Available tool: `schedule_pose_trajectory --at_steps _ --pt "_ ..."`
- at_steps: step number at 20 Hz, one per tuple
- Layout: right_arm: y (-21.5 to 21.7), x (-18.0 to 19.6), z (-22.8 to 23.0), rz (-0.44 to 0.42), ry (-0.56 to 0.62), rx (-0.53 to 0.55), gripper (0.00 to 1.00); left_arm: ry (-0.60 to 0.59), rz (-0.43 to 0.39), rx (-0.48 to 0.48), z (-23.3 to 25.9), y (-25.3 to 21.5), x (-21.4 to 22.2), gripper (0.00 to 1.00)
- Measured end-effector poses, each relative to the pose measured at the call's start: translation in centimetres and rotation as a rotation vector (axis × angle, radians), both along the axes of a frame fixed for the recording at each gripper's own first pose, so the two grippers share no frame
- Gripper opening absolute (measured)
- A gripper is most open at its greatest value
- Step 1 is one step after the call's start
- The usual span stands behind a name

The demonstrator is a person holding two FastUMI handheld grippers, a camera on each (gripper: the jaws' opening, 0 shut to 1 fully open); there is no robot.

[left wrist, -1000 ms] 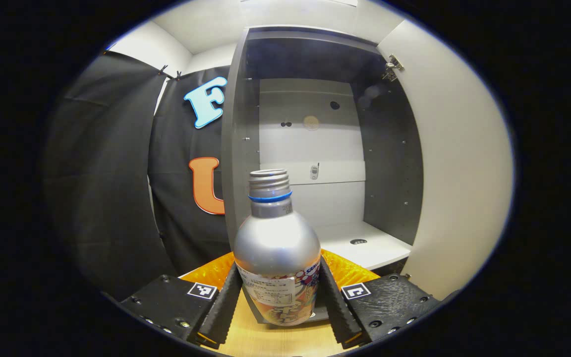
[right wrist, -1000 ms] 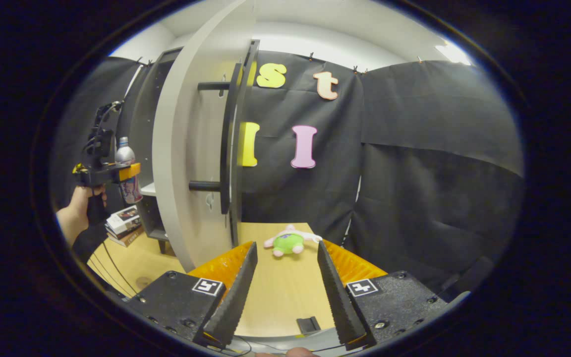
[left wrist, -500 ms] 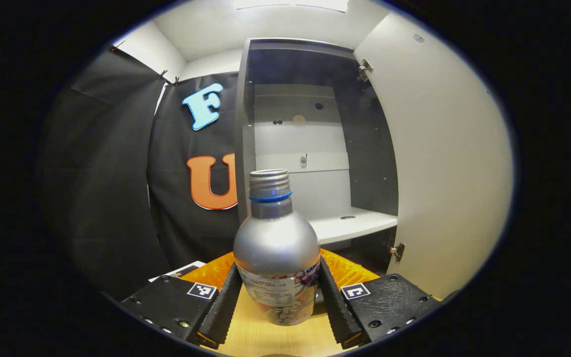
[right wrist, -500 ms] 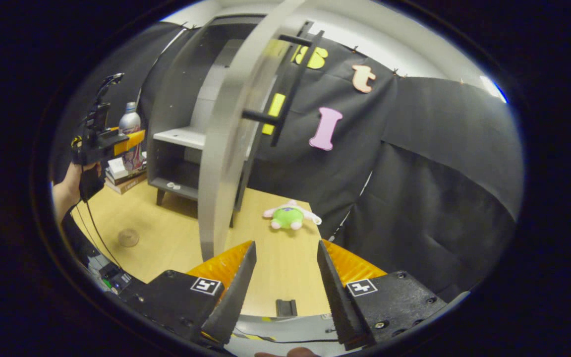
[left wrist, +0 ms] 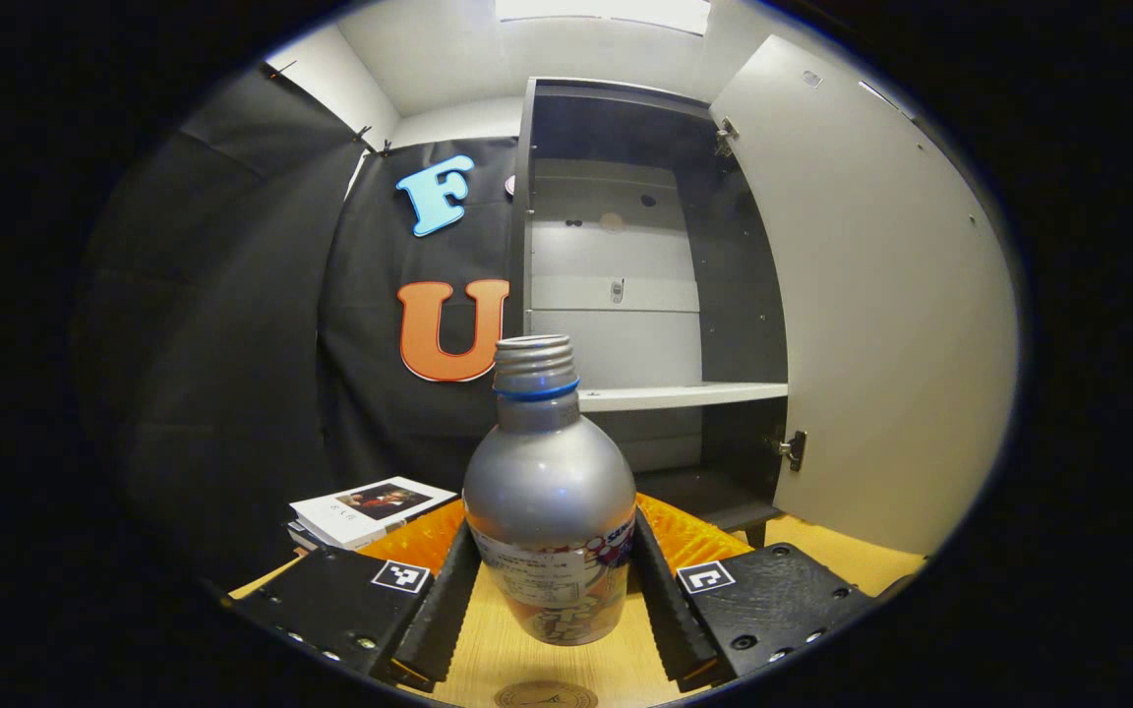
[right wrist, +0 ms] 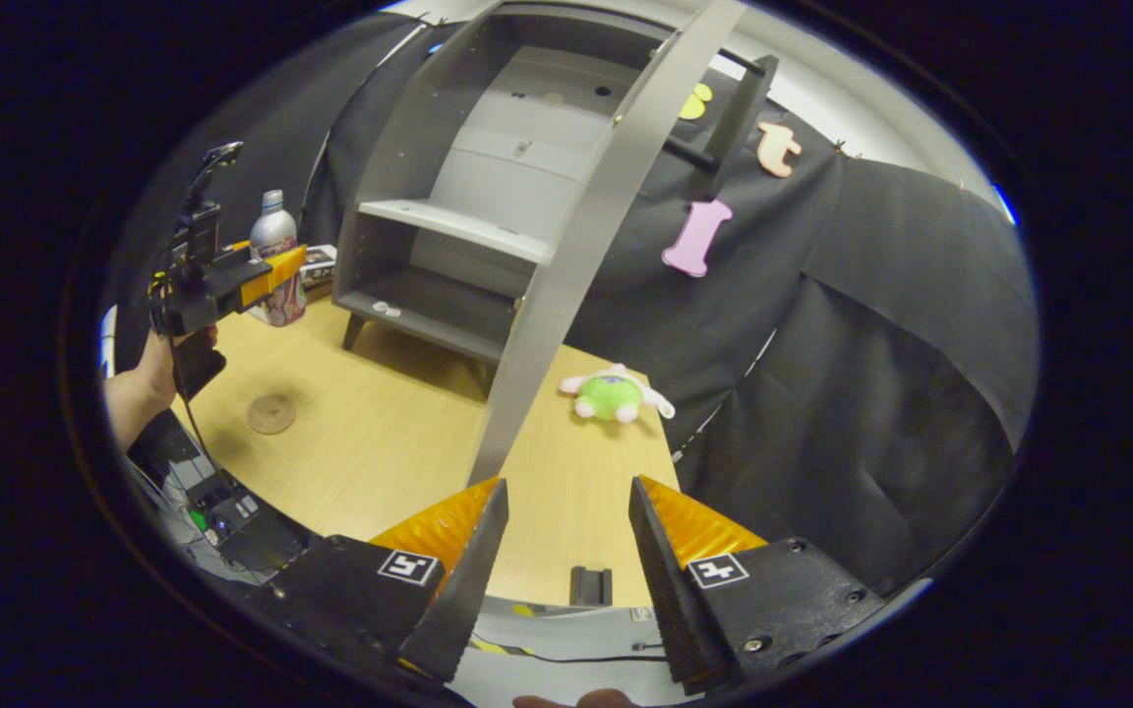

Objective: Open the cabinet door with the right hand, grasp the bottle in the cabinet with the left hand and place it on the coaster, then close the cabinet door with the right hand.

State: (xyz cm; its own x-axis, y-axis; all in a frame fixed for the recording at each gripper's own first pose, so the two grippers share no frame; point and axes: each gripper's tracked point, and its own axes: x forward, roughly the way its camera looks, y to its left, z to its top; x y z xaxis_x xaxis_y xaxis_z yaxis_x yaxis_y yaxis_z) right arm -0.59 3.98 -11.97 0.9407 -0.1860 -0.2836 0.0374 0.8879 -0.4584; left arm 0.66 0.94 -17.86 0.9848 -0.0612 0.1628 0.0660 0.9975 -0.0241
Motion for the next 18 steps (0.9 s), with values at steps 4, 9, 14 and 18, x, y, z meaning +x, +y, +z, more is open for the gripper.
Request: schedule_pose_trajectory --at_steps 4,9,14,18 --pt "0.8 0.1 -2.0 0.030 0.047 -0.011 0.82 0.028 0.055 0.018 -5.0 1.3 -0.4 0.76" --pt "1.4 0.8 -3.1 0.045 0.094 -0.019 0.78 0.093 0.072 0.015 -10.4 1.0 -0.9 0.76" --pt "2.2 1.3 -3.7 0.070 0.127 -0.012 0.78 0.183 0.091 0.025 -13.7 1.0 -1.5 0.77" --pt "2.7 1.4 -3.8 0.086 0.139 -0.001 0.78 0.228 0.094 0.015 -15.3 1.0 -1.5 0.76"
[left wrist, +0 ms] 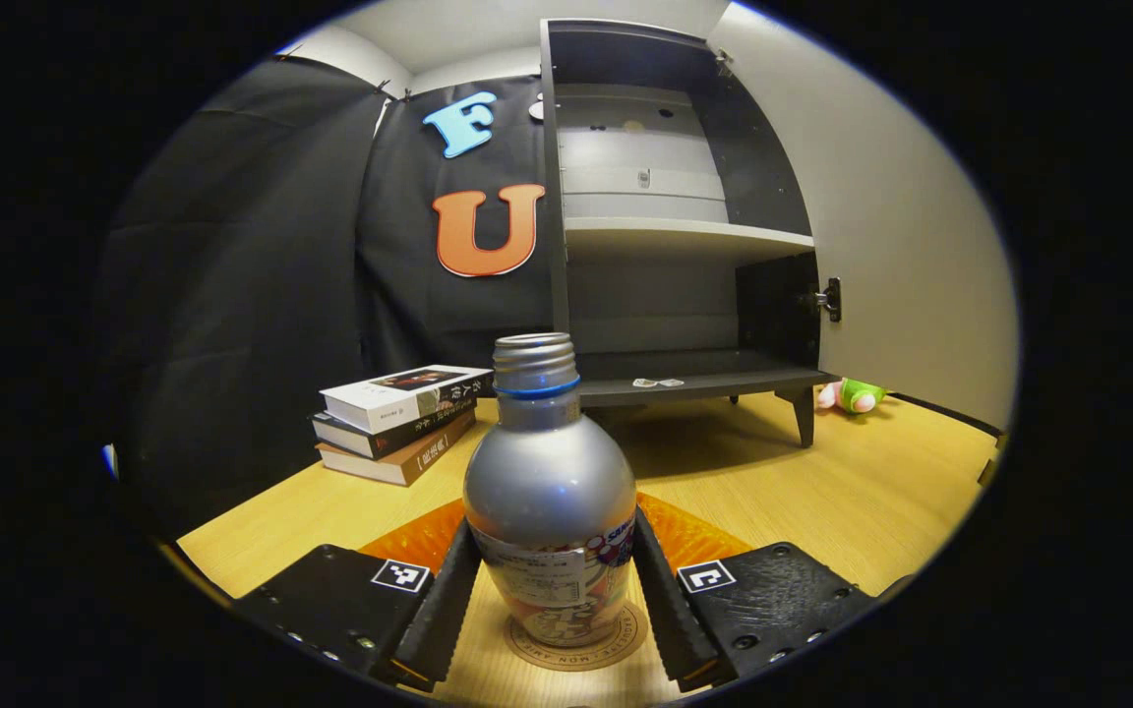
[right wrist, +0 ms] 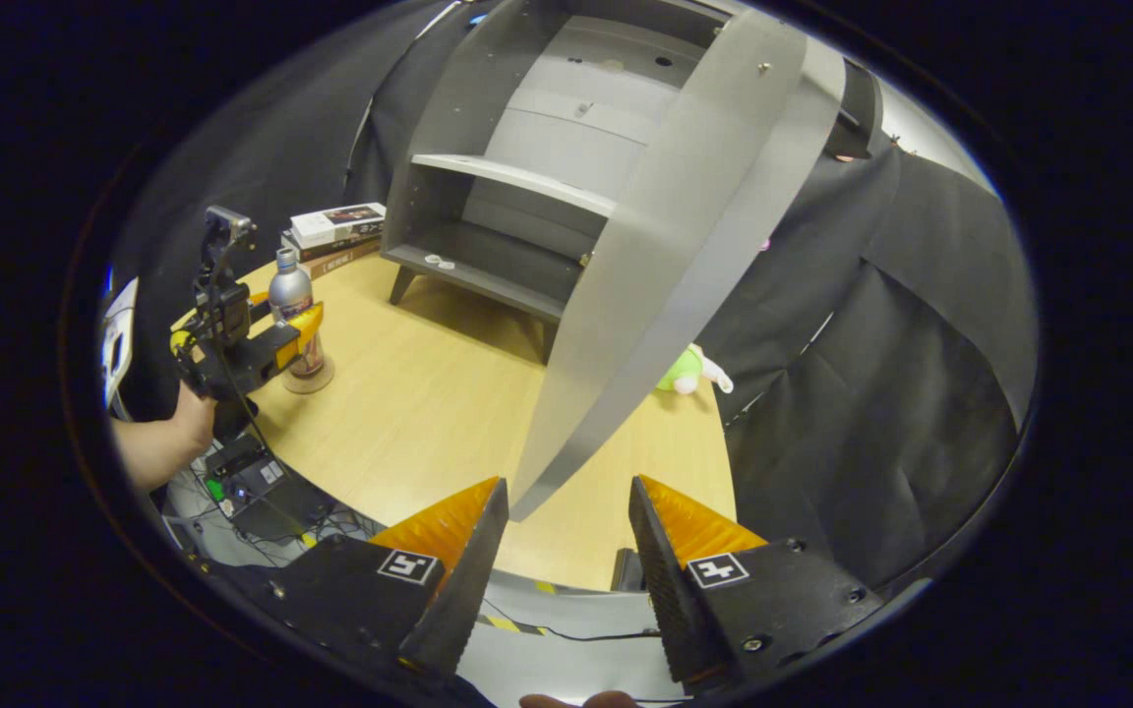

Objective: Open the cabinet door with the right hand, grasp the bottle in the cabinet with the left hand and place it on the coaster, then close the cabinet door with the right hand.

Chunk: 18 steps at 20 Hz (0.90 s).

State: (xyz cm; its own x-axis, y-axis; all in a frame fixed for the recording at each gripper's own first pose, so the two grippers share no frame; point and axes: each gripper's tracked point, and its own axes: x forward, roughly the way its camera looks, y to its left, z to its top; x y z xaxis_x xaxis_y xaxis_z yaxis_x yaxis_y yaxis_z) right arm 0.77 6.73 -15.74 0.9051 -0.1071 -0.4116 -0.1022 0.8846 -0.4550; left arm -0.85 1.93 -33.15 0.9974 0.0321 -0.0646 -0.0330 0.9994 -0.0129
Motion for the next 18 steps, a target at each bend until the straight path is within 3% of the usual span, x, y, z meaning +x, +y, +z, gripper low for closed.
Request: schedule_pose_trajectory --at_steps 2,6,8,18 --pt "0.1 0.0 0.2 0.007 0.000 0.002 0.82 0.001 0.000 -0.010 -0.1 0.1 -0.2 0.78" --pt "0.3 0.0 0.0 0.018 0.015 0.000 0.78 0.046 -0.043 -0.032 -1.7 -0.6 -0.2 0.85" --pt "0.3 0.1 0.1 0.026 0.014 0.003 0.78 0.007 -0.043 -0.018 -0.2 -0.5 -0.8 0.98" --pt "0.3 0.1 -0.6 0.000 0.008 0.091 0.78 -0.036 -0.070 0.042 5.0 0.0 -1.9 0.97"
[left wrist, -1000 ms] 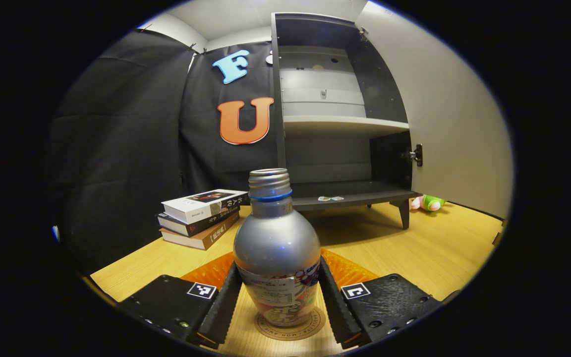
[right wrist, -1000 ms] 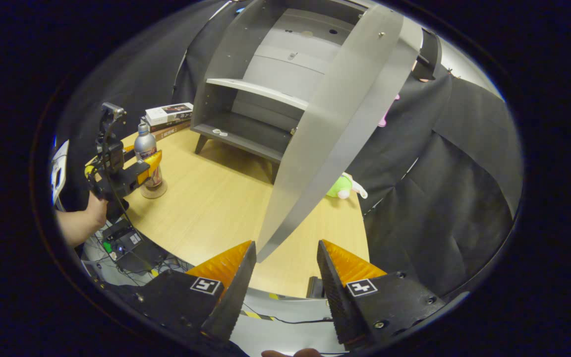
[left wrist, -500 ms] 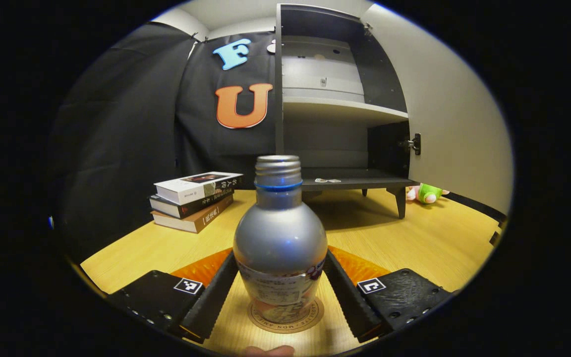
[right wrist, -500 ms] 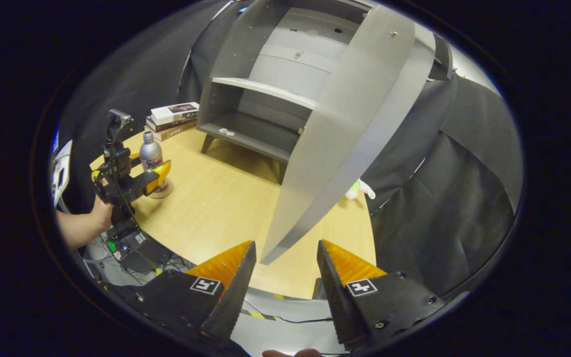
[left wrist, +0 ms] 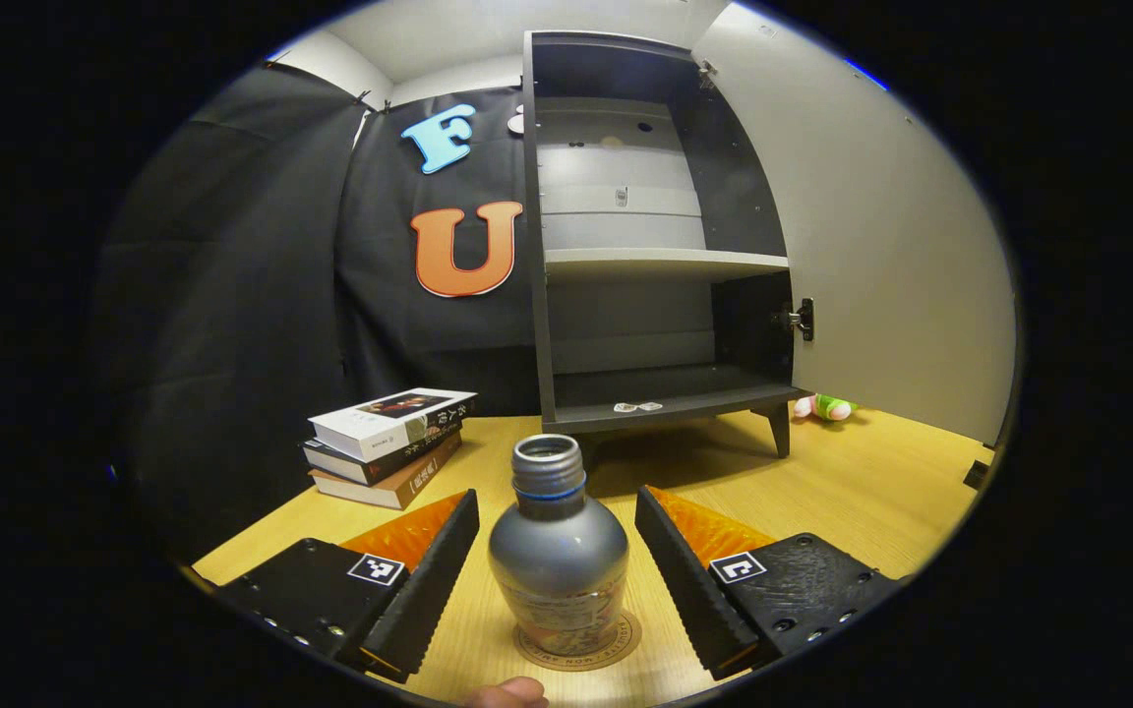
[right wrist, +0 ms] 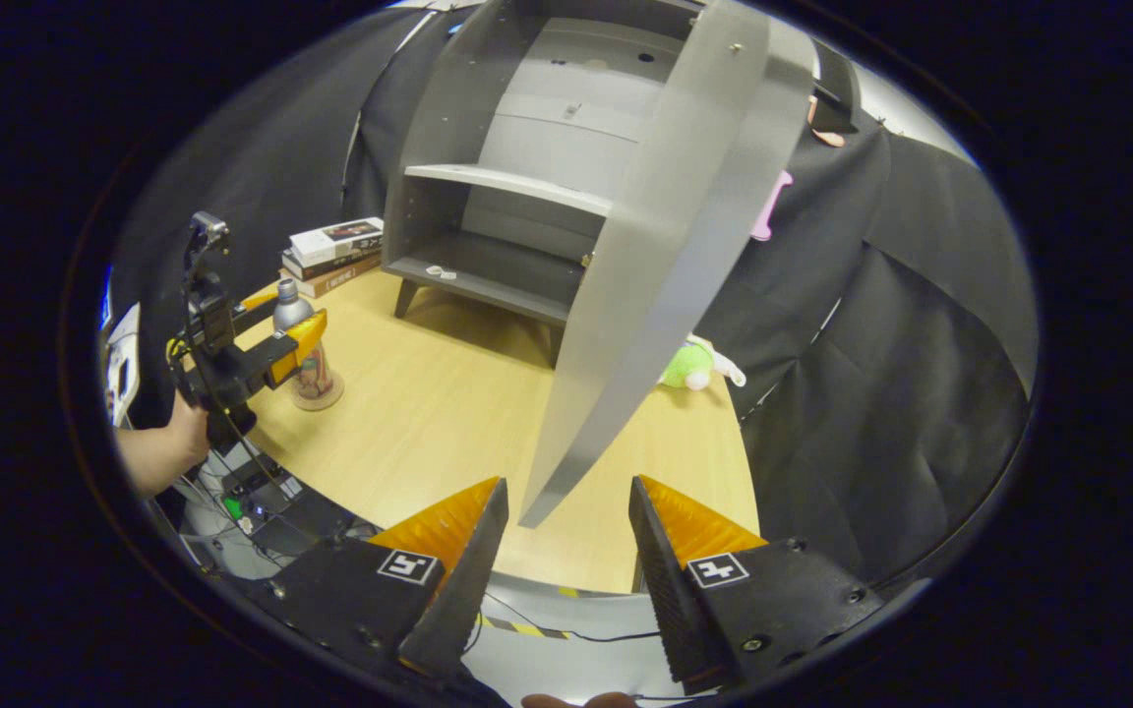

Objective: Open the cabinet door with the right hand, grasp the bottle in the cabinet with the left hand and place it on the coaster, then close the cabinet door with the right hand.

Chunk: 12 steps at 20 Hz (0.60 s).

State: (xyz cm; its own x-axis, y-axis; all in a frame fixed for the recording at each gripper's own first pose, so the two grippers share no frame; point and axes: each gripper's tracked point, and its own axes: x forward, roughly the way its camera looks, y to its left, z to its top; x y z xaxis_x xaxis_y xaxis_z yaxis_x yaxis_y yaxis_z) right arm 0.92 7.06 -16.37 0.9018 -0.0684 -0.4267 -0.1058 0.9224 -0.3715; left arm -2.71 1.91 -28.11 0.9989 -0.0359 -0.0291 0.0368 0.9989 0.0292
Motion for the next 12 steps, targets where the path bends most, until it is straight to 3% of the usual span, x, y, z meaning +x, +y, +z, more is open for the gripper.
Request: schedule_pose_trajectory --at_steps 2,4,5,7,12 --pt "-0.4 -0.1 -0.6 -0.021 0.009 0.042 0.83 -0.008 0.000 0.016 2.1 0.5 -0.8 0.97" --pt "-2.5 -0.5 -1.4 -0.065 0.006 0.059 0.79 -0.019 -0.001 0.021 4.6 1.0 -1.8 0.97" --pt "-3.7 -1.5 -2.1 -0.092 -0.001 0.064 0.84 -0.027 -0.005 0.018 5.9 1.1 -2.2 0.97" --pt "-5.8 -2.2 -2.0 -0.148 -0.023 0.086 0.80 -0.034 -0.015 0.003 8.6 1.1 -2.9 0.97" --pt "-11.4 -1.3 5.1 -0.278 -0.224 0.240 0.80 -0.103 -0.034 -0.003 16.3 0.1 -3.1 0.97"
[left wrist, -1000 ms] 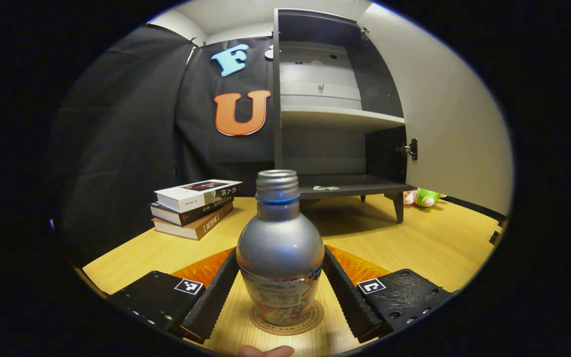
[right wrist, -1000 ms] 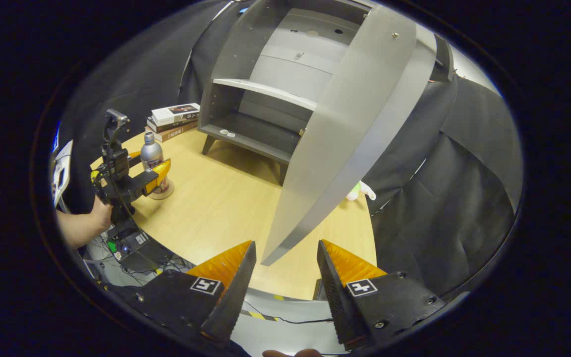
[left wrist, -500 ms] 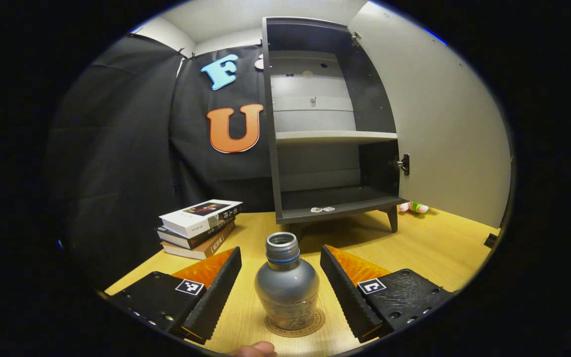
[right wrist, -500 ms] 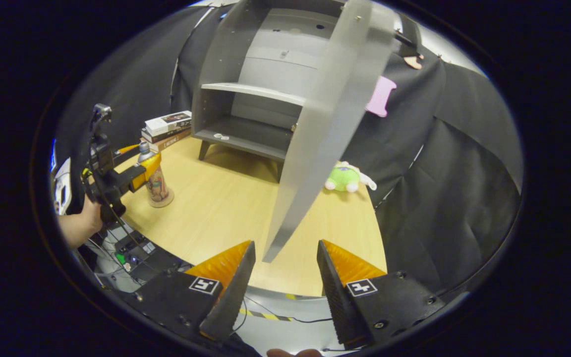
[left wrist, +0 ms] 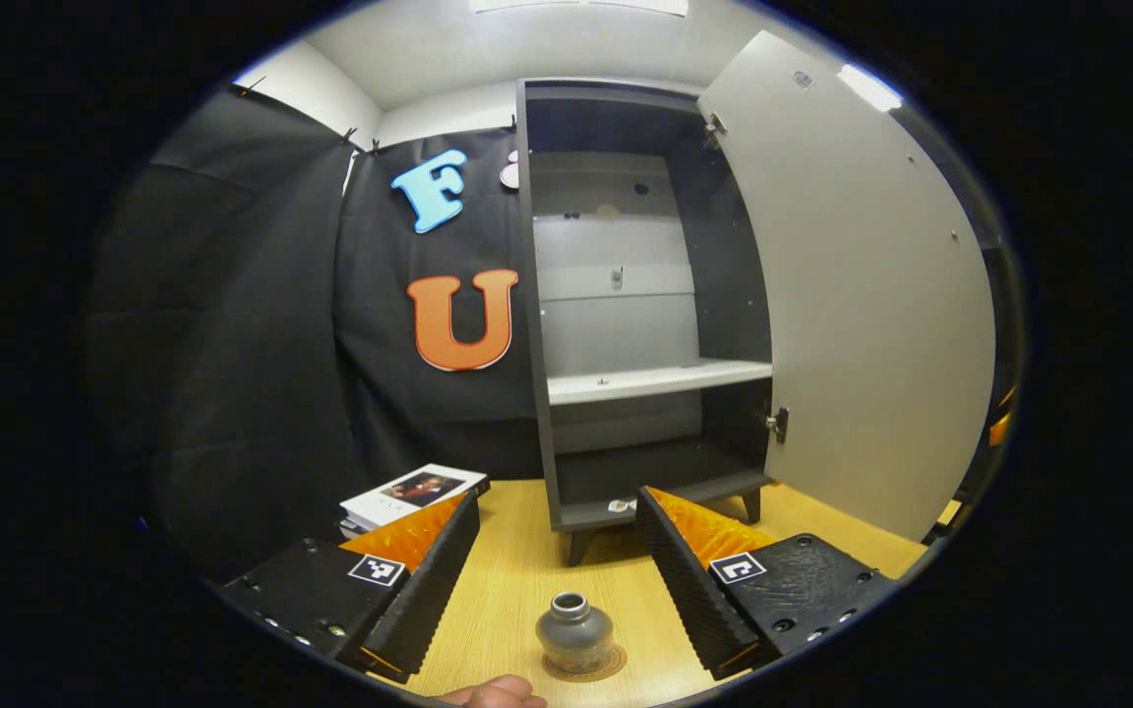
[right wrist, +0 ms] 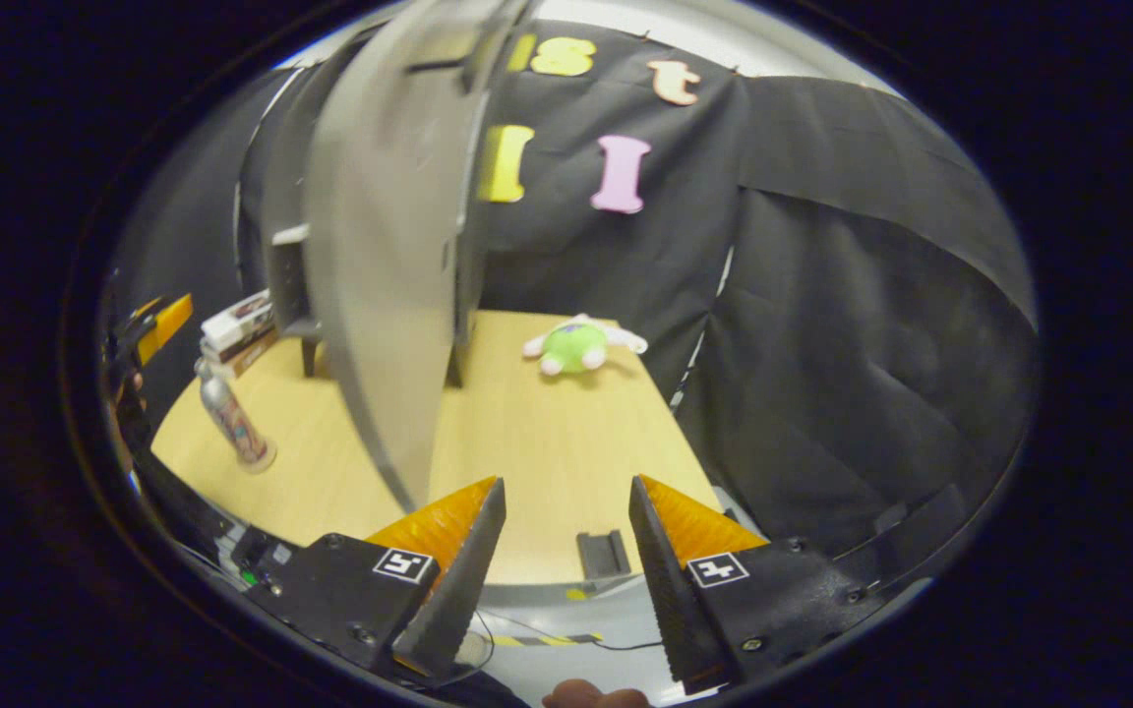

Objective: Open the cabinet door with the right hand, grasp the bottle in the cabinet with the left hand and place it on the coaster, then close the cabinet door with the right hand.

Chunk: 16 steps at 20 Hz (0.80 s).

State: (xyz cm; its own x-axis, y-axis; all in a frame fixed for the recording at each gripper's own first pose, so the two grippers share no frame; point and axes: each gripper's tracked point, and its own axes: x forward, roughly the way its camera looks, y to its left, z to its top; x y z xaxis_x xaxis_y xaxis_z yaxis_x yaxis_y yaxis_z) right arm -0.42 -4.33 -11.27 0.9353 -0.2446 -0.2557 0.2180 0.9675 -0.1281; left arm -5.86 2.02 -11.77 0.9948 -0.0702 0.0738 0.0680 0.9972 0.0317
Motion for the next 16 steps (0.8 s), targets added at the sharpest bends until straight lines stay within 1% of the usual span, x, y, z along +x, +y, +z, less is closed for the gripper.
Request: schedule_pose_trajectory --at_steps 2,3,6,8,9,10,11,12,13,14,15,16 --pt "-1.5 1.3 4.0 -0.004 -0.075 0.044 0.80 -0.013 -0.011 -0.023 1.9 -0.7 0.2 0.97" --pt "-1.6 1.6 6.3 0.009 -0.113 0.060 0.80 -0.009 -0.012 -0.031 2.5 -1.0 0.3 0.97" --pt "-0.6 2.5 14.0 0.062 -0.268 0.072 0.79 0.037 0.019 -0.047 2.8 -1.4 0.4 0.96" --pt "1.3 1.9 18.3 0.120 -0.387 0.065 0.78 0.074 0.024 -0.067 2.6 -2.0 0.4 0.96" --pt "1.9 1.7 19.7 0.136 -0.435 0.064 0.79 0.088 0.026 -0.069 2.7 -2.3 0.3 1.00" --pt "2.9 1.3 21.0 0.159 -0.471 0.071 0.85 0.095 0.027 -0.066 3.0 -2.5 0.2 0.97" --pt "3.9 1.6 21.5 0.182 -0.497 0.088 0.92 0.099 0.022 -0.059 3.4 -2.7 0.2 0.97" --pt "3.7 1.0 22.0 0.169 -0.512 0.090 0.99 0.098 0.015 -0.049 3.8 -3.1 0.2 0.97" --pt "3.2 1.5 22.1 0.166 -0.525 0.097 0.97 0.091 0.007 -0.038 4.3 -3.3 0.2 0.97" --pt "3.2 1.7 22.1 0.167 -0.526 0.112 0.99 0.081 0.001 -0.026 4.8 -3.4 0.2 0.97" --pt "3.7 1.6 21.9 0.172 -0.523 0.126 0.97 0.074 0.001 -0.013 5.1 -3.5 0.2 0.97" --pt "4.0 1.7 21.9 0.176 -0.515 0.134 1.00 0.074 -0.004 0.003 5.1 -3.6 0.3 0.97"
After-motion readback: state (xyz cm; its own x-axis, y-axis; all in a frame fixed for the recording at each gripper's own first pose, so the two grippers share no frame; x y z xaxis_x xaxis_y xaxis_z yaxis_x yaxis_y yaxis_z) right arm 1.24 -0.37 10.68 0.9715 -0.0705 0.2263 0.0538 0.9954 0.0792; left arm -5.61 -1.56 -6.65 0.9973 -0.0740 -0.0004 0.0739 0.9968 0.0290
